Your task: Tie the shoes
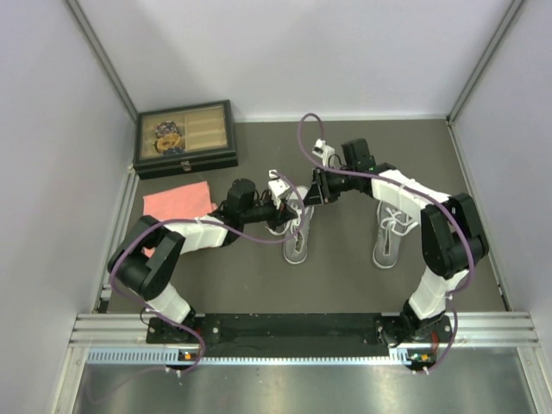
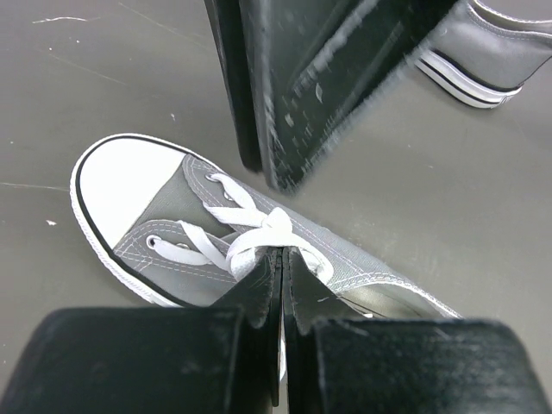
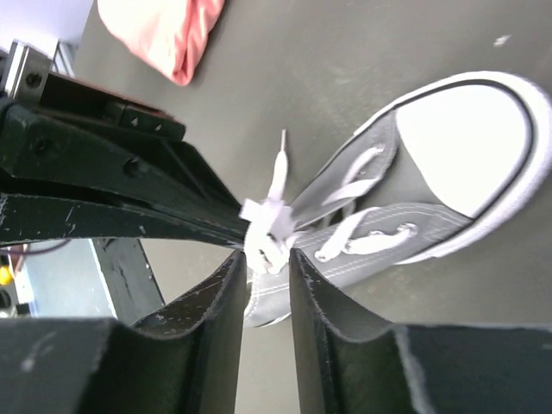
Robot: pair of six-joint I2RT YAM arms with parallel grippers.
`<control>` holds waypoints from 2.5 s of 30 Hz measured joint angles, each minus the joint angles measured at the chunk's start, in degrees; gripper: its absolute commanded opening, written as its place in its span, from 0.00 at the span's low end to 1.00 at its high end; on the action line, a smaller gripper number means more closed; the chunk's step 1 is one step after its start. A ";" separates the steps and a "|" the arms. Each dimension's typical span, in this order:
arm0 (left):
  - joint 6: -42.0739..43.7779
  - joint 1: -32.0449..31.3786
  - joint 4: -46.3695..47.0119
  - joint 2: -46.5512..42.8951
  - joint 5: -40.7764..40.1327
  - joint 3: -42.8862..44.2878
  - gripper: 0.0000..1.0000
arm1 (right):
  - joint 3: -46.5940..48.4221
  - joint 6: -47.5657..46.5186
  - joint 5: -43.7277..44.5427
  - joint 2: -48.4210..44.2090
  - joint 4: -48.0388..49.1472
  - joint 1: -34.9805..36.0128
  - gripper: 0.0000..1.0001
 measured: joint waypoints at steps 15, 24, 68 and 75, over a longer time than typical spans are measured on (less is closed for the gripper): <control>0.04 0.31 0.15 0.00 0.83 -0.04 0.00 | 0.17 2.19 -2.56 1.62 0.04 -0.92 0.26; 0.07 0.31 0.15 0.00 1.07 -0.07 0.00 | 0.20 2.34 -3.93 4.24 0.81 -0.63 0.25; 27.56 10.64 -18.01 -5.81 14.95 1.77 0.47 | 0.09 1.73 -4.20 4.46 2.60 0.33 0.00; 35.19 9.94 -19.34 -1.64 18.78 7.06 0.42 | 0.09 1.70 -4.20 4.46 2.56 0.46 0.00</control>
